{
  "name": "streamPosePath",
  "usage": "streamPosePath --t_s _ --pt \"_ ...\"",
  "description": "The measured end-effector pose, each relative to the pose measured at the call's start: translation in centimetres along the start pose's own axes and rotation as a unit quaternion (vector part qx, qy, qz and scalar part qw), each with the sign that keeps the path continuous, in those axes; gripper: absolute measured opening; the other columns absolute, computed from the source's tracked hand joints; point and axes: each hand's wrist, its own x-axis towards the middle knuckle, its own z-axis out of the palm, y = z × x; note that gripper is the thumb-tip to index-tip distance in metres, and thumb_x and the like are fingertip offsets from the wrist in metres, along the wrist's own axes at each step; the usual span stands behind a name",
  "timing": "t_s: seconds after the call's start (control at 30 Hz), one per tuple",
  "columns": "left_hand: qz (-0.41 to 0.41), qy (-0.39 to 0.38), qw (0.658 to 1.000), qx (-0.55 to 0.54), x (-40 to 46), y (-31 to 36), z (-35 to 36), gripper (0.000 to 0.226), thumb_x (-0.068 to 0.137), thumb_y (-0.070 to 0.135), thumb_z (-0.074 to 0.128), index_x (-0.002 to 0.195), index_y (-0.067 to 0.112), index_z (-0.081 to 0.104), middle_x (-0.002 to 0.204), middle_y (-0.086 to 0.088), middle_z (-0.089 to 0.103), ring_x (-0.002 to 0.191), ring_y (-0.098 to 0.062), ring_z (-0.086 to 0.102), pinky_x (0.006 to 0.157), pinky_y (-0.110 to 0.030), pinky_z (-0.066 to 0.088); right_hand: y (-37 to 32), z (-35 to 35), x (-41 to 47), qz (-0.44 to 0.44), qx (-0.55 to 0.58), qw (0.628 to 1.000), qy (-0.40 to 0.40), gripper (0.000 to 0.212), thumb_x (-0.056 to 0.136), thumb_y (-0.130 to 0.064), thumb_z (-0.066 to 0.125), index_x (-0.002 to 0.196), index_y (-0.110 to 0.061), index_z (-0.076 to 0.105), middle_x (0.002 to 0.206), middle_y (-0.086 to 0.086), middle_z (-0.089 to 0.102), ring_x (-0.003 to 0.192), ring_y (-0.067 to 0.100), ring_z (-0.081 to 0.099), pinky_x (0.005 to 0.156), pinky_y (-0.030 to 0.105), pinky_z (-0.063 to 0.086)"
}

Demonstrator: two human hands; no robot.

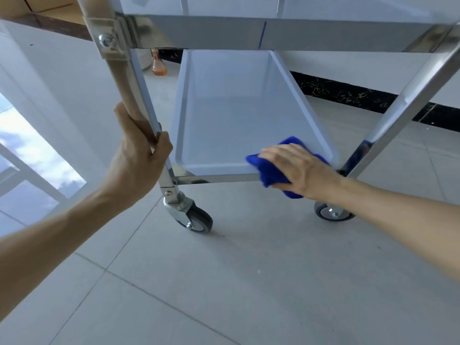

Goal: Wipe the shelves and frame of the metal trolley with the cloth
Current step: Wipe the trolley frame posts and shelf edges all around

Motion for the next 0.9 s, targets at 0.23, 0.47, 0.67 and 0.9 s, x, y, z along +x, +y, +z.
streamPosePath --t_s 0.23,0.47,0.67,0.9 --pt "0.01 -0.064 0.985 0.16 -0.2 0.7 -2.1 0.032 0.099 0.048 0.048 0.103 0.027 0.024 0.083 0.01 0.059 0.056 -0.005 0.056 0.044 -0.024 0.039 1.7 -2.3 -3.4 0.074 0.045 0.995 -0.05 0.059 0.092 -0.026 0.073 0.144 -0.017 0.045 0.142 -0.005 0.05 0.132 0.016 0.044 0.113 0.033 0.032" --pt "0.003 -0.271 0.826 0.494 -0.6 4.7 -4.8 0.083 0.075 0.081 -0.001 0.096 0.033 0.064 0.068 0.015 0.066 0.054 -0.001 0.061 0.052 -0.023 0.052 0.4 -4.3 -5.2 0.135 0.183 0.974 -0.013 0.056 0.093 -0.024 0.07 0.133 -0.047 0.039 0.123 -0.028 0.051 0.114 -0.002 0.047 0.094 0.024 0.039" --pt "0.153 -0.206 0.894 0.368 1.9 13.8 -0.8 0.052 0.088 0.072 0.019 0.097 0.04 0.06 0.07 0.027 0.061 0.06 -0.001 0.062 0.058 -0.028 0.053 -1.3 -8.0 -7.1 0.185 0.282 0.937 0.094 0.062 0.09 -0.023 0.074 0.124 -0.062 0.039 0.115 -0.033 0.059 0.107 -0.007 0.058 0.081 0.003 0.042" --pt "0.4 -0.145 0.889 0.171 6.8 22.5 3.9 0.026 0.098 0.034 0.049 0.113 0.019 0.065 0.108 0.004 0.066 0.082 -0.008 0.055 0.071 -0.037 0.053 -1.7 -11.9 -11.6 0.229 0.347 0.883 0.219 0.062 0.086 -0.02 0.078 0.114 -0.064 0.046 0.103 -0.029 0.068 0.098 -0.003 0.065 0.076 0.003 0.046"
